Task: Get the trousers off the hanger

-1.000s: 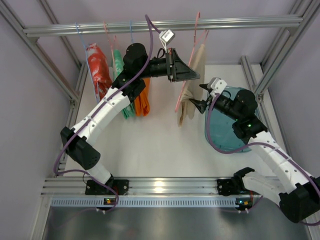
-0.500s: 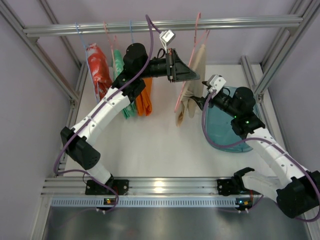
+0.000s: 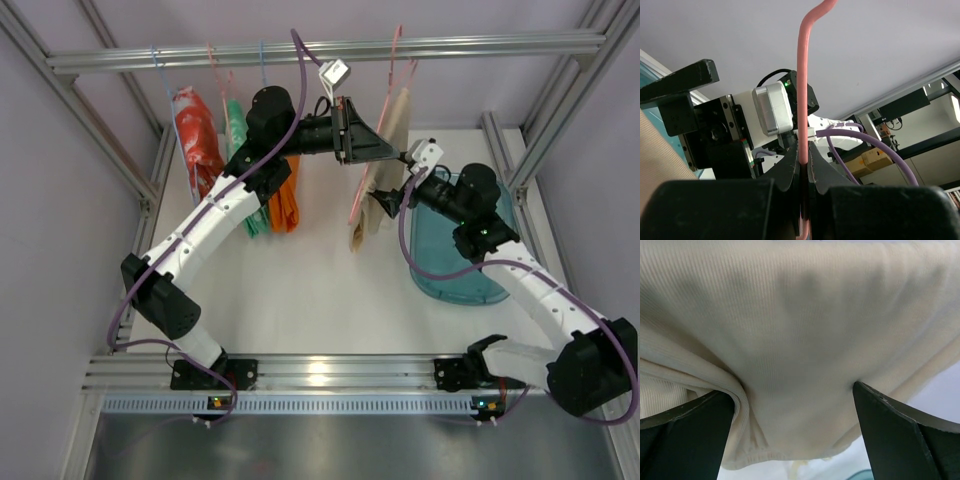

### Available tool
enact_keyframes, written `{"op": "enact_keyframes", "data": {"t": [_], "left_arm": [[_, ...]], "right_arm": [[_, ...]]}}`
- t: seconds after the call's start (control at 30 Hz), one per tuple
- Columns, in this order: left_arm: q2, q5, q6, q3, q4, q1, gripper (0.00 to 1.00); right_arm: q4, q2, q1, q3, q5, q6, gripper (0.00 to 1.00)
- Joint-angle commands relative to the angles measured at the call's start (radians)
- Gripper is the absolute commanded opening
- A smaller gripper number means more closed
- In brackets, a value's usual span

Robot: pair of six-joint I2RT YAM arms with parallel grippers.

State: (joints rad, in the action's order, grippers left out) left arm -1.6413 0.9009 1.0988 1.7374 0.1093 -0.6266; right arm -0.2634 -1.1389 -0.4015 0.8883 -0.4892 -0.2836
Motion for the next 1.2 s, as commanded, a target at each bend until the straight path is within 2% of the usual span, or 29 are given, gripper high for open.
{"op": "enact_keyframes", "data": {"t": [0.0,0.13,0.3,0.4,0.43,0.5,0.53,0.63,0.73,0.9,1.17], "left_arm": [[0.023,0.006,-0.011,0.050,0.139,0.001,0.00],[0.028,0.007,-0.010,0.045,0.139,-0.001,0.00],[0.032,0.026,-0.005,0.037,0.144,-0.001,0.00],[0.041,0.038,0.003,0.019,0.161,0.001,0.00],[0.044,0.044,0.004,0.014,0.162,0.001,0.00],[0.049,0.043,0.003,0.011,0.167,0.001,0.00],[0.052,0.043,0.001,0.011,0.167,0.001,0.00],[0.058,0.043,-0.007,0.005,0.167,0.001,0.00],[0.067,0.043,-0.022,-0.012,0.167,0.002,0.00],[0.084,0.023,-0.042,-0.062,0.162,0.024,0.00],[0.106,-0.045,-0.235,-0.084,0.015,0.039,0.00]], "right_arm": [[-0.082,-0.018,-0.028,0.063,-0.061,0.024,0.99],[-0.079,-0.024,-0.062,0.070,-0.077,0.000,0.99],[-0.164,-0.070,-0.073,0.080,0.038,0.021,0.99],[-0.216,-0.096,-0.053,0.084,0.040,0.026,0.81],[-0.221,-0.101,-0.048,0.093,0.035,0.030,0.69],[-0.224,-0.110,-0.043,0.106,0.020,0.035,0.55],[-0.226,-0.111,-0.040,0.113,0.018,0.040,0.38],[-0.208,-0.096,-0.039,0.120,0.009,0.041,0.12],[-0.165,-0.059,-0.031,0.121,0.006,0.029,0.00],[-0.077,0.033,0.007,0.133,-0.028,0.017,0.00],[0.052,0.151,0.076,0.213,-0.035,0.058,0.00]]}}
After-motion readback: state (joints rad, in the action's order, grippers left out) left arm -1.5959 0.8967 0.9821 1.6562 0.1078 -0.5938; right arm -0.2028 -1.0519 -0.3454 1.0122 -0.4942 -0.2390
